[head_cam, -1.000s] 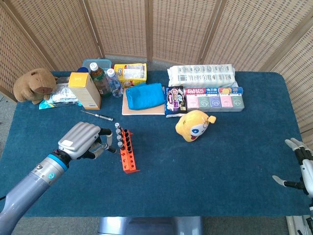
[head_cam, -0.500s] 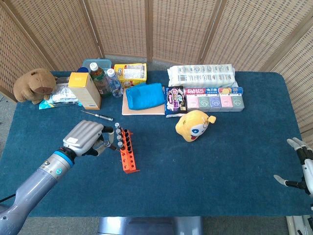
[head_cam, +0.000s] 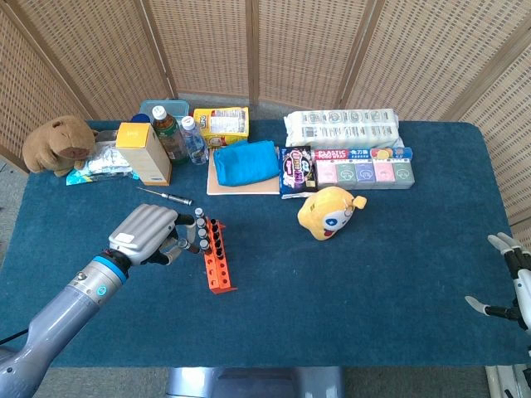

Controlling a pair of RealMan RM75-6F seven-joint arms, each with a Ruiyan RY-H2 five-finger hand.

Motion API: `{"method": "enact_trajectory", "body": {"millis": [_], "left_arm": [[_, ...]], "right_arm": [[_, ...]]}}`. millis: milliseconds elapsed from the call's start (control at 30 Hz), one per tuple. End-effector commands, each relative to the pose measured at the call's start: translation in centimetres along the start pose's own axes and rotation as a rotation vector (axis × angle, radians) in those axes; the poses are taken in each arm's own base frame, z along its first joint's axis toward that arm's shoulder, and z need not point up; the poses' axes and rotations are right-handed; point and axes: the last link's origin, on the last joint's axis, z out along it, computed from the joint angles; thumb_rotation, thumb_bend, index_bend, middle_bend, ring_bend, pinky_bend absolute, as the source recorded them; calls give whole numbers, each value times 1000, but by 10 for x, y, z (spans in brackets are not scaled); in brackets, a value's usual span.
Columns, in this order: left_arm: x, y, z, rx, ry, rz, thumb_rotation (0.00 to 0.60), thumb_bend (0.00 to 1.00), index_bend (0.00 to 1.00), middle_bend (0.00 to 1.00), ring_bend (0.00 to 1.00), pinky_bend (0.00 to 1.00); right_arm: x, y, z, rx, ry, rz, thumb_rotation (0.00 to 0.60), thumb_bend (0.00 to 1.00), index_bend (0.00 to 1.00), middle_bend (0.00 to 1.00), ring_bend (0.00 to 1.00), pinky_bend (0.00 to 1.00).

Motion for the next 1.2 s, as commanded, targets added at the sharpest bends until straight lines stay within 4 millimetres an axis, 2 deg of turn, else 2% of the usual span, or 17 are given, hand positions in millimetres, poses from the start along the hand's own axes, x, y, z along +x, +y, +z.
{"method": "enact_trajectory", "body": {"millis": [33,1200], "left_arm": [[3,2,-1,-4,7,1,600,379,567,1000,1000,1000],[-1,3,-3,4,-30,19,600,379,566,1000,1000,1000]], "right_arm": [[0,0,0,0,0,0,600,0,92,54,6,0],[4,0,-2,7,8,10,600,0,92,54,7,0]]}}
